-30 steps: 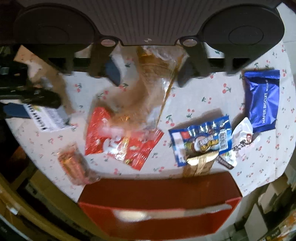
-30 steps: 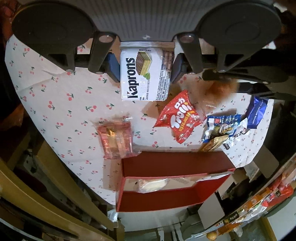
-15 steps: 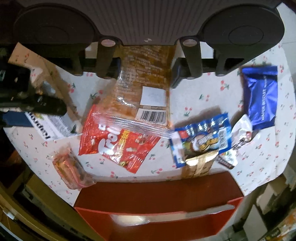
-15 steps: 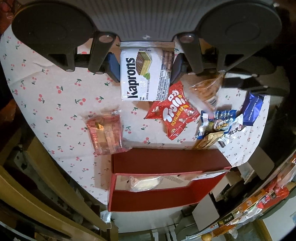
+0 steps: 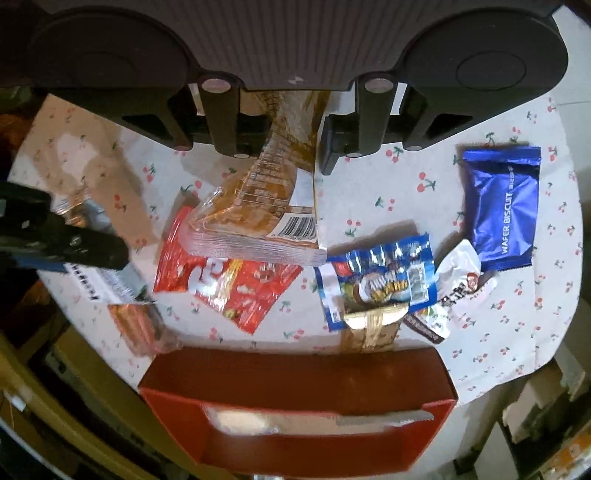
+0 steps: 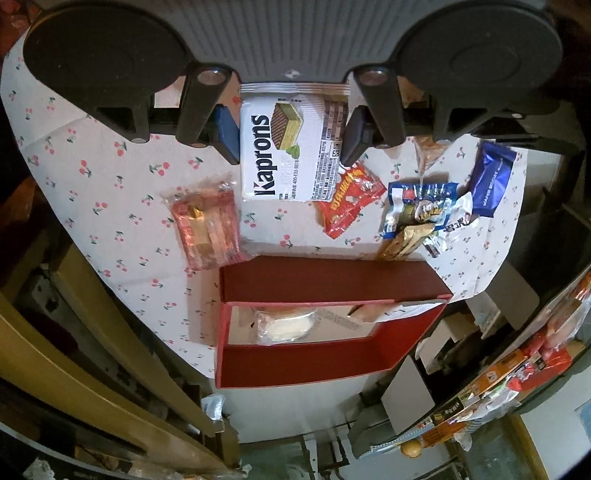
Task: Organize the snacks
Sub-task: 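Lift the brown bread bag and the Kaprons pack off the table, then carry both packs over the red box and lower them inside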
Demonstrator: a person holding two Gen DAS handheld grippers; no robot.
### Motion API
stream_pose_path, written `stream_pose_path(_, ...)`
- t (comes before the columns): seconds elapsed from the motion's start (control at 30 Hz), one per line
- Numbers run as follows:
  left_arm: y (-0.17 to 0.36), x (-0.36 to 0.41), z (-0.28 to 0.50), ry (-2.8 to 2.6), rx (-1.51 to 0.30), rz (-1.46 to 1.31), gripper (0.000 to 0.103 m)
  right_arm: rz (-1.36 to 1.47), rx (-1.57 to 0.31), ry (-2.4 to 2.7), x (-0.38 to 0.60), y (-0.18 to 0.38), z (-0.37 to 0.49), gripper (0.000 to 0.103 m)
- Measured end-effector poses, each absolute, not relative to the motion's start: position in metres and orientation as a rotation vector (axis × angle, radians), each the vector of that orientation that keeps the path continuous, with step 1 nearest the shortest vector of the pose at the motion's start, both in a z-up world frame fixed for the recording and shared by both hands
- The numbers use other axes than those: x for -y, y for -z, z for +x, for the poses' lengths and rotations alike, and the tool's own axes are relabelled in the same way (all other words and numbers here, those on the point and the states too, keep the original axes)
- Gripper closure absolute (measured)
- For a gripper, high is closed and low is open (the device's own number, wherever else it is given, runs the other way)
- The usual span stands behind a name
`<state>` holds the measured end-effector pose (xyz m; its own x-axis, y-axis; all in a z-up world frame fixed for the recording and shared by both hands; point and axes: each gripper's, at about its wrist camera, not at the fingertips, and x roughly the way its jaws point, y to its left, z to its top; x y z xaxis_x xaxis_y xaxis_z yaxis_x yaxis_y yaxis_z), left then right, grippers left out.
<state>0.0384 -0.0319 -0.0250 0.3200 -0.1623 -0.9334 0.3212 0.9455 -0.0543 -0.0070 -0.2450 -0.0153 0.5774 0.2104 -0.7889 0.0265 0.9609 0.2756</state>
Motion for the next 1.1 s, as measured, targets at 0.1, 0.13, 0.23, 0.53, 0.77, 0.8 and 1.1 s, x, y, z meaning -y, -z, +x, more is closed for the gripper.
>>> stream_pose_path(0.1,0.013,0.034,0.044,0.341,-1.178,0.120,0.072,0.264,-0.936,-0.123,0.241,0.011,-0.002,0.039)
stream_pose_path(0.13,0.008,0.036,0.045,0.352,-1.165,0.117,0.072,0.264,-0.929,-0.125,0.240,0.008,0.000,0.039)
stream_pose_path(0.23,-0.003,0.040,0.049,0.365,-1.131,0.111,0.072,0.265,-0.918,-0.123,0.240,0.005,0.005,0.039)
stream_pose_path(0.53,-0.020,0.048,0.072,0.354,-1.076,0.087,0.072,0.285,-0.889,-0.126,0.240,-0.005,0.024,0.039)
stream_pose_path(0.77,-0.030,0.046,0.088,0.339,-1.051,0.061,0.072,0.296,-0.863,-0.122,0.239,-0.014,0.038,0.039)
stream_pose_path(0.8,-0.031,0.046,0.090,0.339,-1.048,0.059,0.072,0.298,-0.860,-0.121,0.239,-0.015,0.039,0.039)
stream_pose_path(1.1,-0.038,0.049,0.103,0.336,-1.025,0.044,0.073,0.326,-0.841,-0.120,0.244,-0.022,0.053,0.039)
